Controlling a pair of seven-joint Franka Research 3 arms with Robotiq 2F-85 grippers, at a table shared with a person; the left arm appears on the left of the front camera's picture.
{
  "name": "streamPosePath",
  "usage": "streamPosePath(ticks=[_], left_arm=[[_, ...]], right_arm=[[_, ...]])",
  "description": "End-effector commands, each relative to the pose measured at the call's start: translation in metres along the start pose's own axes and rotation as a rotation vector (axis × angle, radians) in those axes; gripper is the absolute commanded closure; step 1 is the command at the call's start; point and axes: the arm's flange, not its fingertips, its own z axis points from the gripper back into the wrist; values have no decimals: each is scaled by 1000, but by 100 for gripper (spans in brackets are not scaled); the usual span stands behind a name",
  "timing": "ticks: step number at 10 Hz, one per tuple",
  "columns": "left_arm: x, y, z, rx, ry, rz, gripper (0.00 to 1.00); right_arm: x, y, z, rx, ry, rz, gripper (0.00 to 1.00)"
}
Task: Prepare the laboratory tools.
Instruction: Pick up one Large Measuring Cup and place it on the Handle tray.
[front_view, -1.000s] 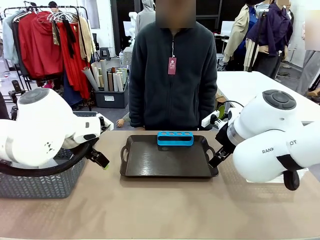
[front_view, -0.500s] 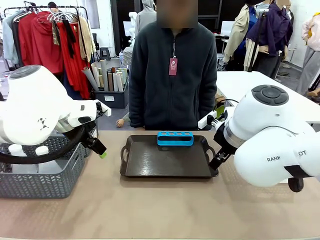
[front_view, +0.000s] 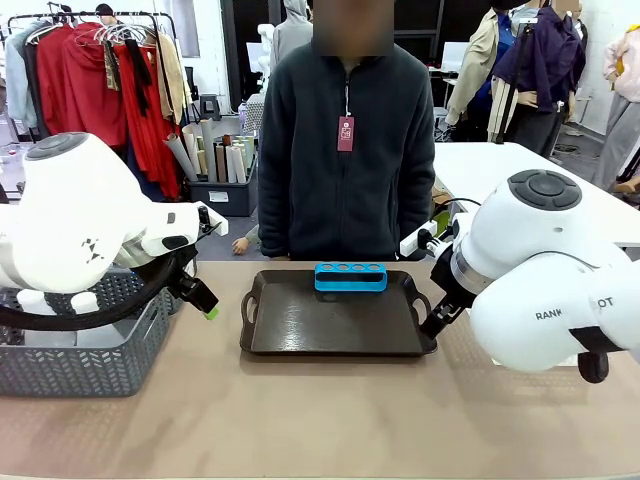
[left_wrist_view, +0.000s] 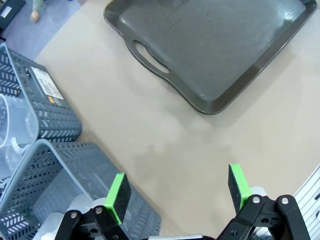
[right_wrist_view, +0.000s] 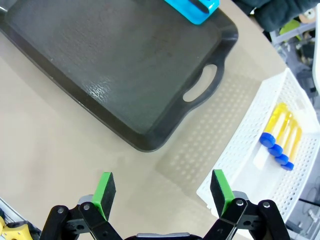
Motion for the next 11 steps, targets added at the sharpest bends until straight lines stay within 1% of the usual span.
streamPosePath(ticks=[1, 2, 3, 4, 5, 6, 8, 9, 10, 11], left_arm=[[0, 0, 0, 0, 0, 0, 0], [4, -4, 2, -87, 27, -37, 0], [9, -5, 6, -132, 34, -71, 0], [12, -5, 14, -202, 12, -94, 0], [15, -3, 23, -231, -14, -106, 0], [17, 0, 33, -250, -38, -120, 0], [19, 6, 62, -277, -100, -181, 0], [20, 12, 79, -245, -116, -191, 0], [19, 19, 93, -239, -141, -198, 0], [17, 26, 107, -235, -163, -217, 0]], right_arm=[[0, 0, 0, 0, 0, -1, 0], [5, 2, 5, 55, -34, 20, 0], [10, 2, 9, 147, -55, 31, 0], [14, -1, 16, 190, -79, 39, 0], [21, -4, 26, 223, -105, 46, 0], [25, -7, 37, 252, -133, 53, 0], [32, -26, 66, 310, -186, 49, 0], [34, -41, 85, 322, -223, 42, 0], [32, -58, 101, 355, -254, 52, 0], [28, -76, 113, 412, -273, 62, 0]])
